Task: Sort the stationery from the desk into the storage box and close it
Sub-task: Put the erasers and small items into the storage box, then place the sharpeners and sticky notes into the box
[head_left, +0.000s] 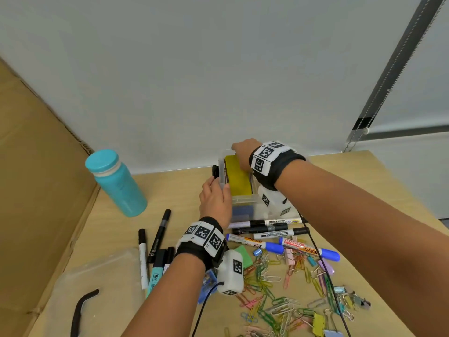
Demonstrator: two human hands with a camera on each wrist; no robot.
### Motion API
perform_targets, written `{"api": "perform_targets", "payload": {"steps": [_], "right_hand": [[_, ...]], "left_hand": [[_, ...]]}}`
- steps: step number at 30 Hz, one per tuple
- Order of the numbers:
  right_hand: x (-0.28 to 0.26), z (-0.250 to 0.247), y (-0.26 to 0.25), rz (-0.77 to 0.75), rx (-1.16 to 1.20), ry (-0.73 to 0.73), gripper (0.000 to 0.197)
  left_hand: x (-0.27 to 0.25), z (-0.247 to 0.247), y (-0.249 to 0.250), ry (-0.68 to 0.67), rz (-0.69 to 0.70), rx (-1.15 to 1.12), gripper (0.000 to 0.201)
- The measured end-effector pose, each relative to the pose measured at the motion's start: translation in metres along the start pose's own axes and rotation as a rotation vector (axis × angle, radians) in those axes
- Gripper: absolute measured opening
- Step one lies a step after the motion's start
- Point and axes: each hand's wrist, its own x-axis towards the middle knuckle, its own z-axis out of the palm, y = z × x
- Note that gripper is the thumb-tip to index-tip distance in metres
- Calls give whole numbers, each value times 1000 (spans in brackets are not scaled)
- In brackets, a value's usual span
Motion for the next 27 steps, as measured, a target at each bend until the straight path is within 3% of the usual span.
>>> {"api": "perform_targets", "payload": {"steps": [4,7,9,12,14,16,18,21,23,27], "right_hand": [[-7,-2,5,-5,-196,-47,50],[-19,-14,0,22,-91,-168,66],[-32,-17,-3,38,20,-160,69],[-64,-11,-3,-1,193,-33,64],[-89,0,-5,-53,258,81,60],[-111,18,-10,-110,310,217,56],[-133,39,-16,-170,321,370,49],[-154,72,-28,-264,292,536,27],[-157,94,-36,-342,232,472,25],[-159,125,-39,-361,115,45,56]], "left_hand": [[-2,-1,1,4,-2,68,47],[-2,-4,3,-20,-16,97,49],[-4,-12,6,-60,-18,120,53],[-19,-32,13,-17,138,59,59],[-39,-50,16,50,289,25,57],[-61,-65,8,70,344,36,51],[-80,-74,-11,20,326,98,44],[-100,-76,-36,-214,278,315,46],[-109,-74,-42,-383,226,464,54],[-117,-66,-45,-472,186,651,62]]}}
